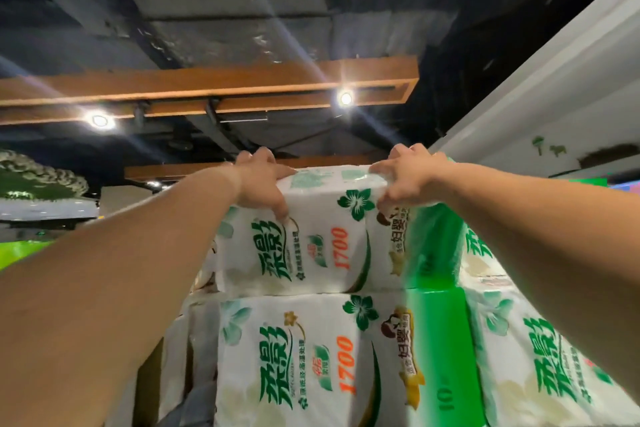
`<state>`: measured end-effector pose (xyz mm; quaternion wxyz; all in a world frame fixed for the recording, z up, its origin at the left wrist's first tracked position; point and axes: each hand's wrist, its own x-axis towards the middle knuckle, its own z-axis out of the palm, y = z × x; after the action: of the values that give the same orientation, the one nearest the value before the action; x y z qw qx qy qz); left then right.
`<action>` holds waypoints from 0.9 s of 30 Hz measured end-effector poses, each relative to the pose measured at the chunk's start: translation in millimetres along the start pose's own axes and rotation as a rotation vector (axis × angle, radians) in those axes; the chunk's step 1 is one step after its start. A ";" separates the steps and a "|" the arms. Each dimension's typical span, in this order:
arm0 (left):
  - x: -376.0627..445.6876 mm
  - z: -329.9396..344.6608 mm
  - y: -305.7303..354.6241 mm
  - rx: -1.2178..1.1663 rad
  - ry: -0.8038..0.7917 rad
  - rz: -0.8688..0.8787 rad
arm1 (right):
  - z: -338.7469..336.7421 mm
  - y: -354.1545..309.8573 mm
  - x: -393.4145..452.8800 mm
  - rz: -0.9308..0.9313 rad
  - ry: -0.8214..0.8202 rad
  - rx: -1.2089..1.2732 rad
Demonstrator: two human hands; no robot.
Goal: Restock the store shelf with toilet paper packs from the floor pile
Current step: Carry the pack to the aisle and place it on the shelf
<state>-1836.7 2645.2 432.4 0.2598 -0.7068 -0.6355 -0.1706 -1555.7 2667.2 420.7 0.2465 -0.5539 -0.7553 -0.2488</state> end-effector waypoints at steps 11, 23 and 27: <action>33.6 54.5 26.7 0.098 0.177 -0.167 | 58.0 -14.2 39.2 0.137 0.080 -0.005; 45.9 98.2 20.8 0.052 0.275 -0.150 | 84.7 -17.0 46.8 0.173 0.084 -0.050; 32.6 103.0 26.0 0.067 0.296 -0.121 | 93.4 -31.4 22.1 0.178 0.145 -0.024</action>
<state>-1815.8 2730.3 364.0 0.3633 -0.6254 -0.6368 -0.2671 -1600.7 2735.3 361.3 0.3151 -0.6022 -0.6803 -0.2742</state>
